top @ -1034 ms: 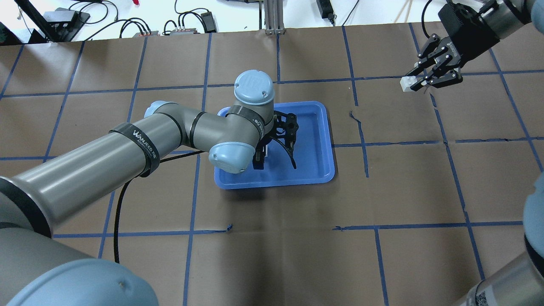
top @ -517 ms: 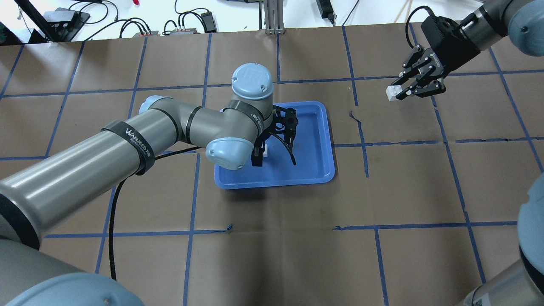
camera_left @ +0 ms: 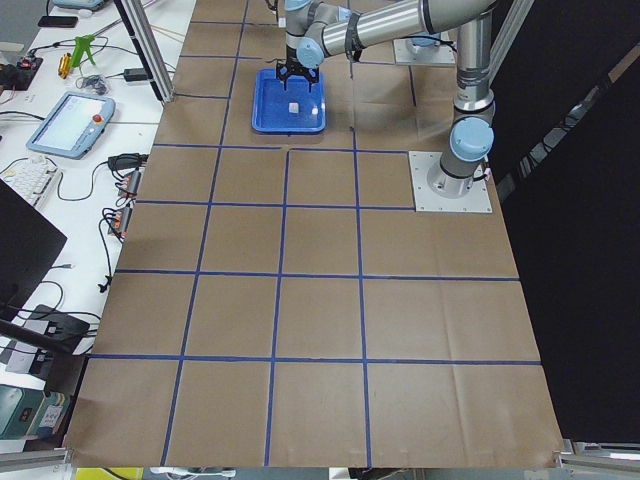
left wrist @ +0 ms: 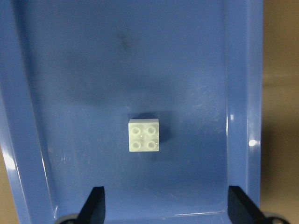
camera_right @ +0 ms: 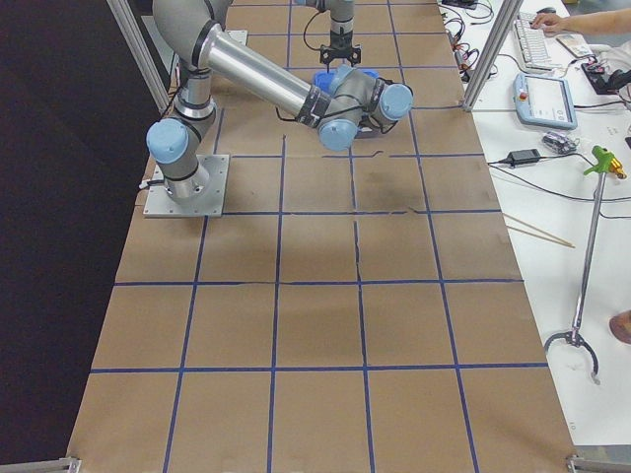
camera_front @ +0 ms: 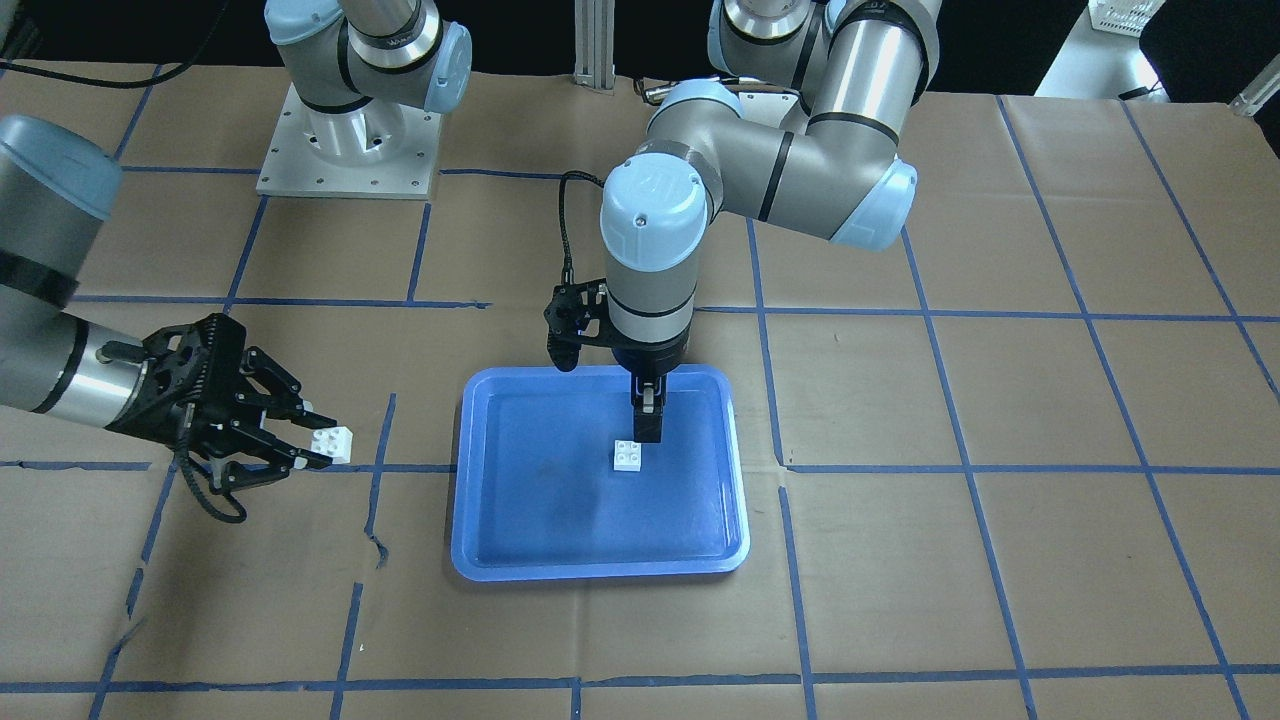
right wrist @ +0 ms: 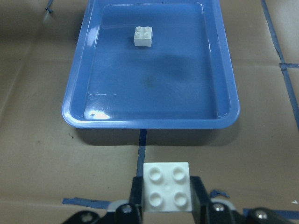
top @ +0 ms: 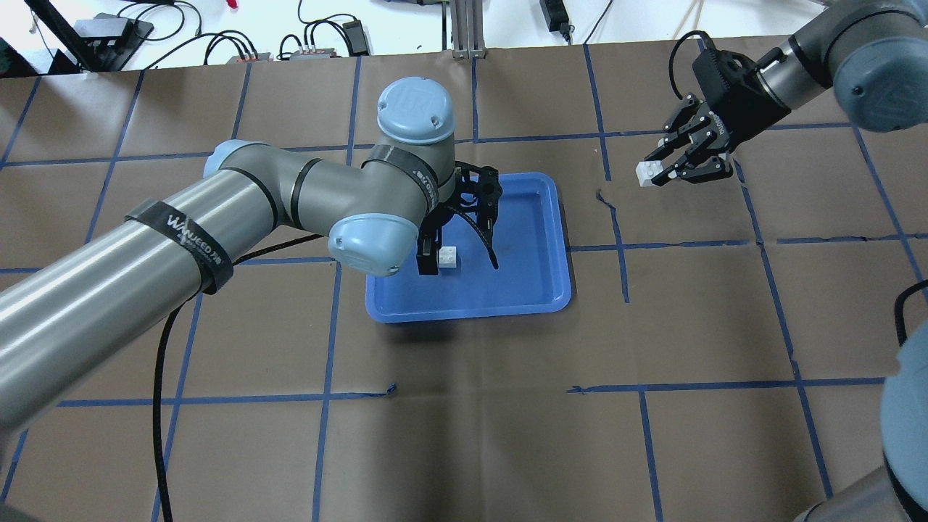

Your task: Assemble white blocks and place on blue tray

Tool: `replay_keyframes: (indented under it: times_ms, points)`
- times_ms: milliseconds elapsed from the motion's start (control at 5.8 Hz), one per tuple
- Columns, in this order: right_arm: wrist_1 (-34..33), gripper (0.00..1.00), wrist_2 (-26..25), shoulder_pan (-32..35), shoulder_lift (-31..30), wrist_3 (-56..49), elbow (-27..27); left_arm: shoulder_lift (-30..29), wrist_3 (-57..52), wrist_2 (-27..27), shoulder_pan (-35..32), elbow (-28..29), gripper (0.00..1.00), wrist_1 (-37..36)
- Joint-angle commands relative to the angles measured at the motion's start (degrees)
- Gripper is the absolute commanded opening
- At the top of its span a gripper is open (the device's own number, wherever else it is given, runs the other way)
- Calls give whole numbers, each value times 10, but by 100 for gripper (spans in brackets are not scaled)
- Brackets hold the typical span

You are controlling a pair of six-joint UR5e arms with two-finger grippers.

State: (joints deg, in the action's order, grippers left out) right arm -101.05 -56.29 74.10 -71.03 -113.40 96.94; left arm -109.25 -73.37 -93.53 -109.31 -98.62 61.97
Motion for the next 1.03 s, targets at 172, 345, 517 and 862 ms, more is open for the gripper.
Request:
replay_keyframes:
  times_ms: [172, 345, 517, 862]
  points:
    - [-234, 25, 3, 100, -12, 190, 98, 49, 3, -1, 28, 0, 93, 78]
    - [-313, 25, 0, 138, -5, 276, 109, 66, 5, -1, 43, -1, 93, 83]
    - [-359, 25, 0, 160, 7, 326, 112, 90, 29, -1, 71, 2, 93, 97]
    - [-452, 25, -2, 214, 45, 419, 112, 148, 148, -2, 107, 2, 93, 134]
